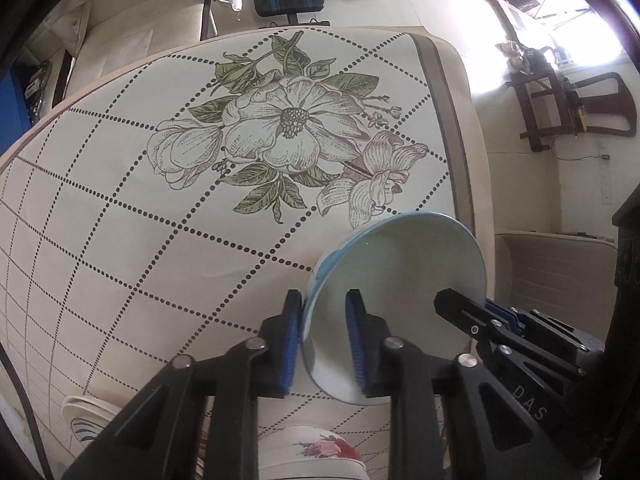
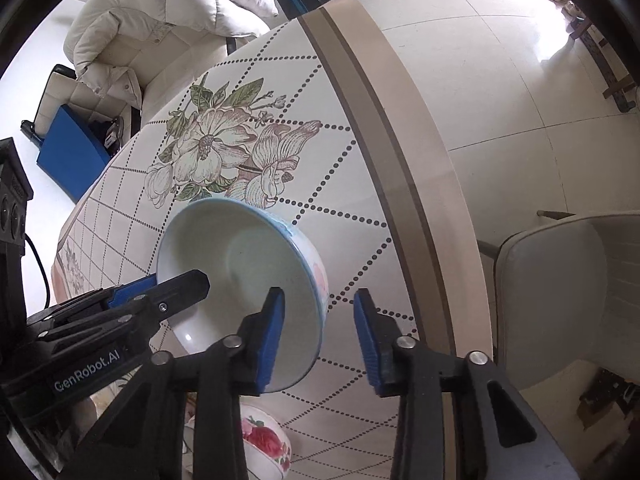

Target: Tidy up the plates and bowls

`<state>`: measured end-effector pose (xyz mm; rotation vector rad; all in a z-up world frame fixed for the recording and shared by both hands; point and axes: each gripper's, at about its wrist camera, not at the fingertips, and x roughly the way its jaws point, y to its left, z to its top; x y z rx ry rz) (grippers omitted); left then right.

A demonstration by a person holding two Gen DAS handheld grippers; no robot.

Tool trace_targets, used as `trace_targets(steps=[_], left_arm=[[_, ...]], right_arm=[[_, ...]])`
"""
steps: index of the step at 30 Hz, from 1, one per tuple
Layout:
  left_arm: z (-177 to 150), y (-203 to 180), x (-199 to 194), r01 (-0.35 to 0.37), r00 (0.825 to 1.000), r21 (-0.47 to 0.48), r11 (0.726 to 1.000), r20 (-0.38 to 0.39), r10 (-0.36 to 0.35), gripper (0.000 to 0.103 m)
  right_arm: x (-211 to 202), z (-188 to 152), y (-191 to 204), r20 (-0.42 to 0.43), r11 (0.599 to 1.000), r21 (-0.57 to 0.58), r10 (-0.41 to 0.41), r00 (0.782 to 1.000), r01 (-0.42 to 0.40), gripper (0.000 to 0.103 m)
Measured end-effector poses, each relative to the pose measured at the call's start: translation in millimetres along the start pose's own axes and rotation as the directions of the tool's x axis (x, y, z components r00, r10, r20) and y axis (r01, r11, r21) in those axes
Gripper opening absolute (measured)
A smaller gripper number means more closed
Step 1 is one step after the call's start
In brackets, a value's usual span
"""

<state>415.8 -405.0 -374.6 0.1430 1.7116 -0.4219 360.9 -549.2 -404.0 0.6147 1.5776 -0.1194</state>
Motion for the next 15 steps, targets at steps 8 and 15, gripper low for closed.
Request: trace_targets(steps=[8,15], left_arm=[[-8,4,-3,-0.032,0.999,-0.005,0.999,0.022,0.032,0.012],[-18,5,-28,-0.04,0.998,0.0,0.999,0.051,0.04,0.012]], right_arm=[[9,-1,9,-0.013,0.998,-0.011,-0.057,0.998,0.057,0.007],[-6,-8,20,-0.004,0.999,-0.018,-0.034,0.999,0.033,0.007]])
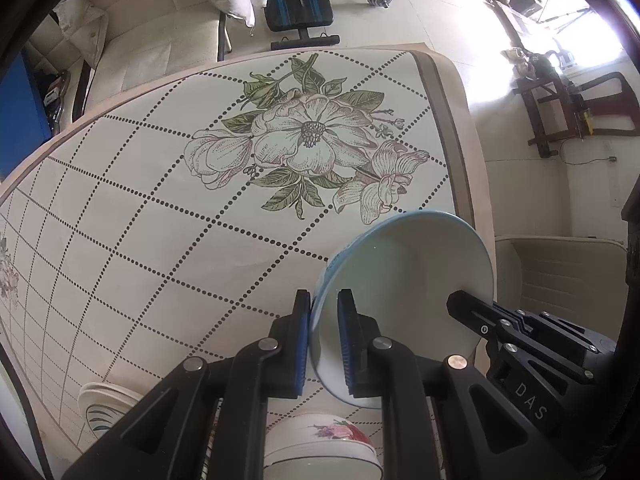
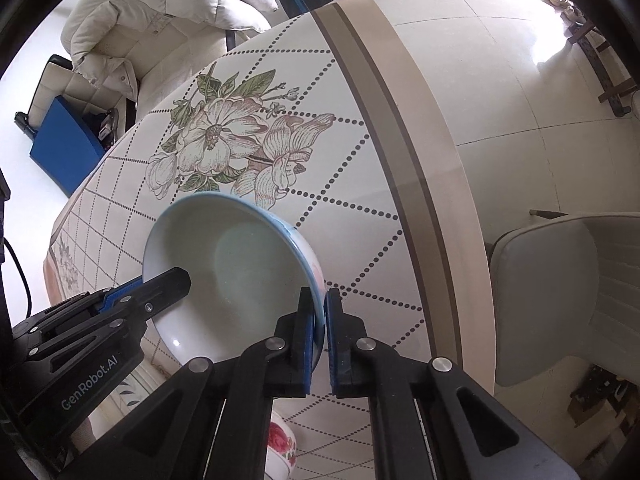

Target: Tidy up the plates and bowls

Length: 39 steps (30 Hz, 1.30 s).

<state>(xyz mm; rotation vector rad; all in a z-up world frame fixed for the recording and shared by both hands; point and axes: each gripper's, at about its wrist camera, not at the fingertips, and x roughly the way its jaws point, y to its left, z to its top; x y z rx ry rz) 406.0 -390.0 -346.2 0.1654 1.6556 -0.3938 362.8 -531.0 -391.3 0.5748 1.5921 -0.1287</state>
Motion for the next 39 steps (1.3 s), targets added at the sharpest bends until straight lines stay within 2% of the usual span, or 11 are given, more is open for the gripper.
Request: trace_targets(steps=[7,12,17,22,27,39], left_arm=[[-33,6,-39,-0.003,0.999,0.011,1.0,0.036,0.002,0.012],[-70,17,-66,0.008,0.997,0.006,1.0,0.071,-0.008,0.012],[-110,18,-77,-0.013,0.996,0.027,1.0,0.085,0.011,0.012],[-144,27,-65,-0.019,0.999,0.022,1.0,0.051,0.018,0.012],[-166,37,-43,-0.007,1.0,-0.004,1.0,0.007,0.007,0.012],[-174,48,-9,-0.024,0.998,-0.027,0.999,-0.052,0.022,0.012]], right_arm=[[-38,-25,9,0.027,0.999,-0.021,0.027,0.999,-0.027,0.007],[-67,-63,18,0.048,0.997,-0.045,0.06,0.997,-0.058,0.007],[-81,-109,25,0.046,0.995,-0.066,0.083,0.995,-0.08,0.007],[-72,-150,29,0.022,0.994,-0.073,0.086,0.996,-0.084,0.007],[-53,-176,28,-0.016,0.994,-0.077,0.078,0.997,-0.079,0.007],[-18,-182,31,-0.068,0.996,-0.087,0.029,0.997,-0.035,0.007]])
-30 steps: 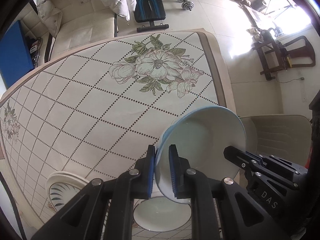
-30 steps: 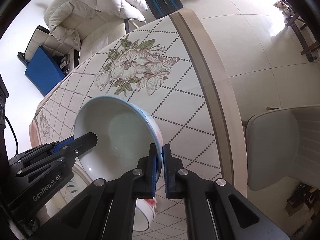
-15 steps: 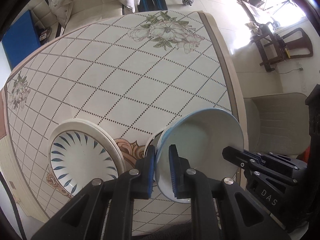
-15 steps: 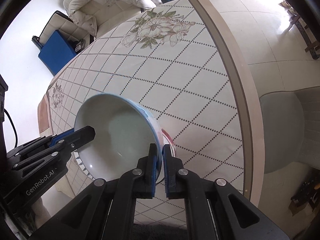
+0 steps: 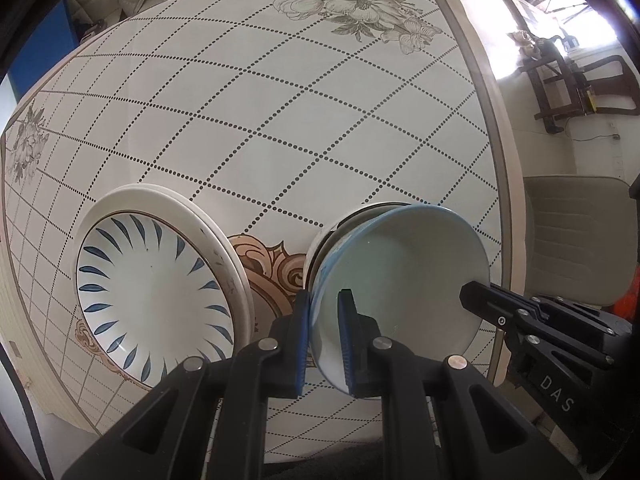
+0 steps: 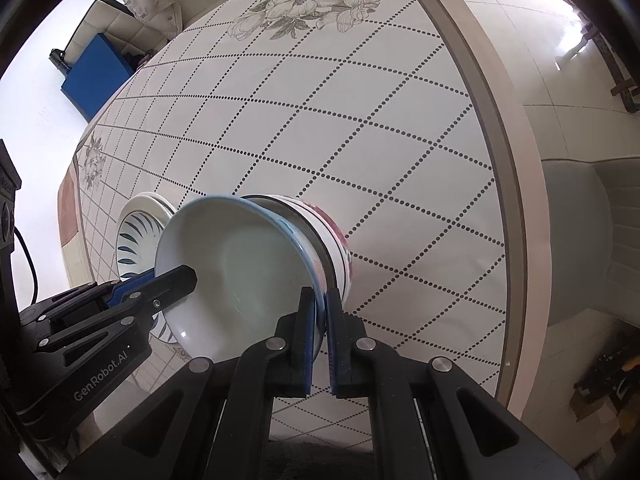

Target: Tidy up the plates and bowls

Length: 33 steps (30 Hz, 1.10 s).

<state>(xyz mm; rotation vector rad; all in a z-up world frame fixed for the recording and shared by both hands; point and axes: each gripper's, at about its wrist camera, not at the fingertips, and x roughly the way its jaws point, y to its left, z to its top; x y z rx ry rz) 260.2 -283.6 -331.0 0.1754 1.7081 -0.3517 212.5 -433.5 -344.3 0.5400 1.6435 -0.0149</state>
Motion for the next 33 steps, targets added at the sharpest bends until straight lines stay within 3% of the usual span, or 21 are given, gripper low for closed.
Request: trace_targets(steps=[17,26,33], left_arm=[[-1,2,13,0.022,0.999,-0.017,1.0,-0.03,-0.022,0.012],[-5,8,14,0.016,0.999,-0.042,0.999,-0.047,-0.018,0.013],[-18,11,-7,-0.048,0.998,-0.068,0.996,0.043,0.051,0.015]], right_arm=[[12,9,3,-0.022,0.999,-0.014,-0.05,0.999,0.05,0.007],[13,10,-3,-0.031,1.0,0.003,-0.024,0.999,0.024,0.007],[13,4,-4,-0.04,1.0,0.005,-0.013,0.999,0.014,0.007]])
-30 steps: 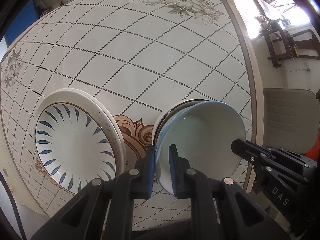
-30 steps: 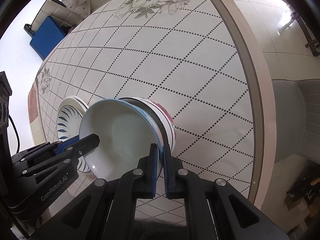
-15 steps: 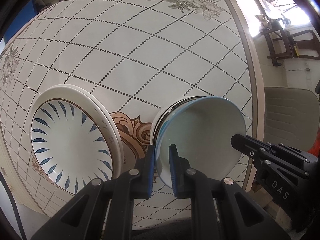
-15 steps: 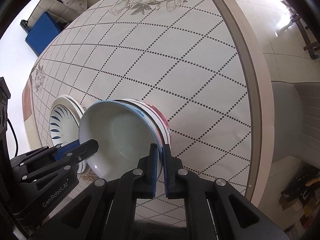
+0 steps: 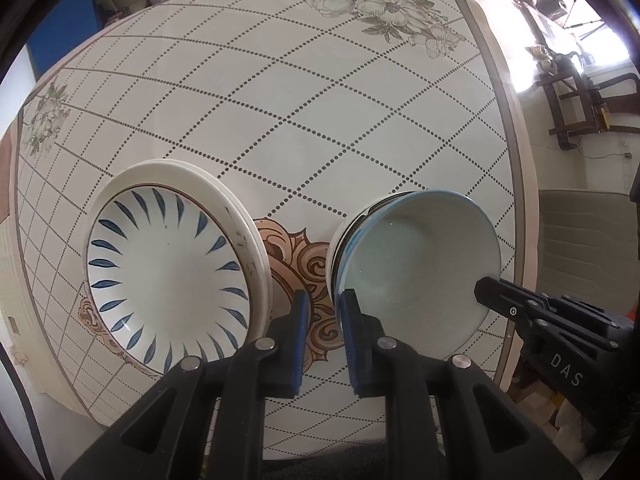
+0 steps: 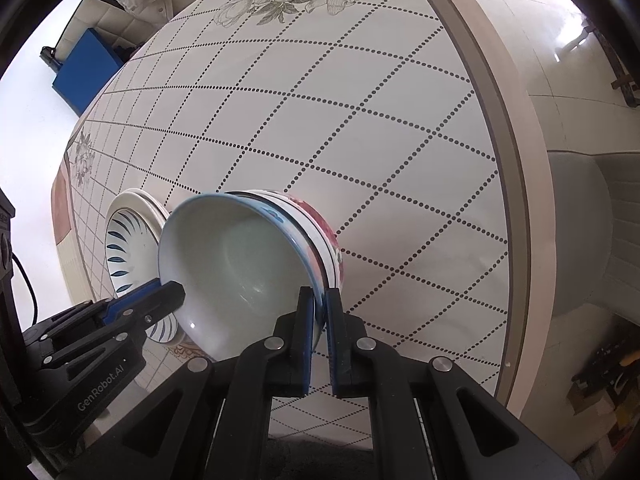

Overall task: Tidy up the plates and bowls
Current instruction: 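Raise both grippers away from the bowl stack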

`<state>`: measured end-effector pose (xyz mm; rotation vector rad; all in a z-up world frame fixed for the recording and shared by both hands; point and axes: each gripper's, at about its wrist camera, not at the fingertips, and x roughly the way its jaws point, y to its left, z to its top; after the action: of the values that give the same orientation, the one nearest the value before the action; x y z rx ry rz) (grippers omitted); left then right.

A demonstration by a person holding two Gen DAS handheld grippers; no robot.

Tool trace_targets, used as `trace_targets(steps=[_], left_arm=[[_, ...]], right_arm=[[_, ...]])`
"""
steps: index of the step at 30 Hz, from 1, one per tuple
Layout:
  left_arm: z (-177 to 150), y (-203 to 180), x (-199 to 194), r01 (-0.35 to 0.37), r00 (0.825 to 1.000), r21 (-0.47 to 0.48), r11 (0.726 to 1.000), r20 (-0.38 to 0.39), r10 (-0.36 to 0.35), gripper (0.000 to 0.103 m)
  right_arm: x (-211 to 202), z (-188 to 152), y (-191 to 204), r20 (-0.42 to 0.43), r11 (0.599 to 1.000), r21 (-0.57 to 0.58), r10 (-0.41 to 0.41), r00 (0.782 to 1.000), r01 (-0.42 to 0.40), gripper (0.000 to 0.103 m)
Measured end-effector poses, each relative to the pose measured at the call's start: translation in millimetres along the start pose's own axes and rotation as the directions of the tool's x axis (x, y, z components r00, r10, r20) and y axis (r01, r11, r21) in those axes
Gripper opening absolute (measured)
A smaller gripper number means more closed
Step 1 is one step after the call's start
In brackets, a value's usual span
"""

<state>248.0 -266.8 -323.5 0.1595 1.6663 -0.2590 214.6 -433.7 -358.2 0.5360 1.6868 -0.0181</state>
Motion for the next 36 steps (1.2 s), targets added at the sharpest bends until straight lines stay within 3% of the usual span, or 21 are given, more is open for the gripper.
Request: trace_targets(steps=[7,9,10,11,12,14,15,16,17,21,31,33,36], left_arm=[[-31,3,-32,-0.079,0.986,-0.018,0.997,0.145,0.081,0.021],[-43,4,-41,-0.086,0.981,-0.024,0.996,0.174,0.089,0.025],[-49,5,-45,-0.08,0.98,-0.03,0.996,0.183,0.084,0.032],[-54,6,-49,-0.059,0.979,-0.04,0.997,0.194,0.065,0.04],[-60,7,-54,-0.047,0.976,-0.054,0.997,0.21,0.057,0.042],[-70,7,-66,-0.041,0.968,-0.072,0.997,0.244,0.057,0.049],[-75,7,-72,-0.04,0.963,-0.078,0.996,0.264,0.059,0.067],[-80,8,-79,-0.044,0.956,-0.086,0.995,0.284,0.067,0.083],[-86,8,-87,-0.043,0.95,-0.091,0.995,0.304,0.069,0.086],[-109,7,-120,-0.06,0.918,-0.095,0.994,0.386,0.092,0.087],[-177,4,-197,-0.11,0.816,-0.063,0.992,0.564,0.127,0.087],[-188,4,-205,-0.118,0.801,-0.065,0.991,0.584,0.134,0.087],[-200,5,-210,-0.105,0.798,-0.062,0.992,0.591,0.122,0.087]], right_arm=[[-23,-26,14,0.095,0.99,-0.102,-0.092,0.991,0.101,0.008],[-34,-37,18,0.144,0.98,-0.136,-0.129,0.981,0.148,0.015],[-40,-43,19,0.165,0.976,-0.146,-0.138,0.977,0.162,0.019],[-47,-49,19,0.182,0.973,-0.152,-0.144,0.973,0.172,0.033],[-53,-54,19,0.197,0.972,-0.156,-0.144,0.97,0.176,0.054],[-67,-65,18,0.231,0.972,-0.167,-0.126,0.965,0.167,0.081],[-74,-72,18,0.253,0.971,-0.17,-0.123,0.96,0.169,0.084],[-82,-78,18,0.276,0.968,-0.173,-0.128,0.953,0.18,0.084],[-89,-85,19,0.295,0.966,-0.174,-0.135,0.946,0.192,0.085],[-121,-114,22,0.375,0.96,-0.168,-0.147,0.915,0.223,0.095],[-200,-197,53,0.562,0.948,-0.137,-0.165,0.81,0.288,0.101],[-213,-214,58,0.595,0.945,-0.132,-0.166,0.786,0.299,0.101],[-227,-234,62,0.622,0.945,-0.127,-0.162,0.766,0.303,0.101]])
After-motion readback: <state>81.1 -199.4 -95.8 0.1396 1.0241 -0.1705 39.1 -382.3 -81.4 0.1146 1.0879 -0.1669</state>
